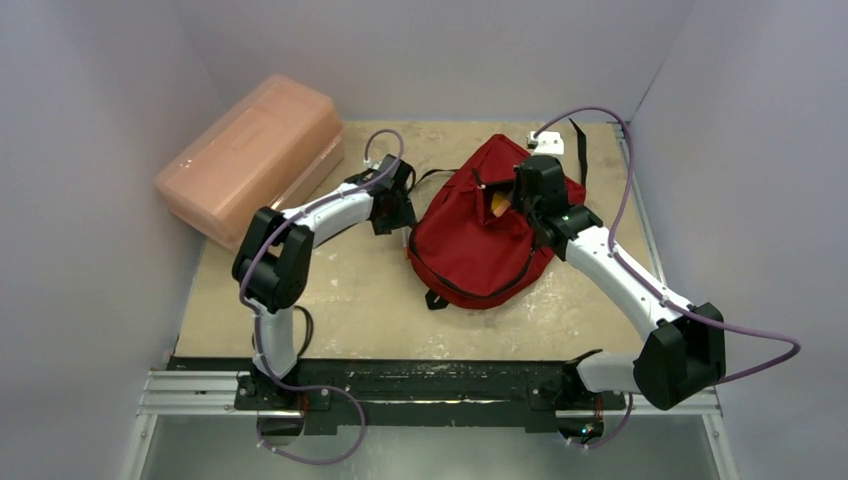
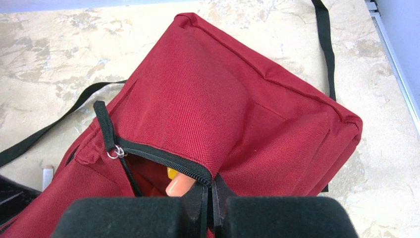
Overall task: Pack the student bag
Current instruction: Pick up the stationery from the center of the board.
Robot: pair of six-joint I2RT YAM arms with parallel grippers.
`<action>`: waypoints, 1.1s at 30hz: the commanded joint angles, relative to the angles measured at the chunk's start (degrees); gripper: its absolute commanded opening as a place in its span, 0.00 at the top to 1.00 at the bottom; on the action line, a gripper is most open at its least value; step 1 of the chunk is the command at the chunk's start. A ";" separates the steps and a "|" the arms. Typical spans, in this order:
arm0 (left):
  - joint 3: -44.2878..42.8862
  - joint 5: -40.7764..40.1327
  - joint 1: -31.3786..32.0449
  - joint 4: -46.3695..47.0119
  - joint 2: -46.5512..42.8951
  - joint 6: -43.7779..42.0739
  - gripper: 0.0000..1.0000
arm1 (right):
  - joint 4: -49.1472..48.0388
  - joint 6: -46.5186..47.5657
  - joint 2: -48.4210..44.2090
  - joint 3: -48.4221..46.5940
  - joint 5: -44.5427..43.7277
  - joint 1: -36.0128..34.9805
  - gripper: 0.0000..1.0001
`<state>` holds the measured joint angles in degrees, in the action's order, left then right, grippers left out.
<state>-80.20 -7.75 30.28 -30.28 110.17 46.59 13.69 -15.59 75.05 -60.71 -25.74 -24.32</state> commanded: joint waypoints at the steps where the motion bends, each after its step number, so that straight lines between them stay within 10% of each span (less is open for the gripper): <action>1: -5.88 -2.57 -0.19 -4.74 5.37 1.38 0.48 | -5.55 -0.34 -2.33 -0.55 0.17 0.19 1.00; 18: -4.86 -6.67 0.96 -9.70 7.54 -4.23 0.87 | -5.71 -0.04 -1.43 -1.06 2.15 0.15 1.00; 33: 14.46 5.33 1.01 1.97 -27.78 -5.60 1.00 | -4.43 0.15 -1.01 -2.16 5.29 0.17 1.00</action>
<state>-68.47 -11.38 31.20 -36.05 92.84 42.52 12.84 -15.40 75.57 -60.71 -22.59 -24.32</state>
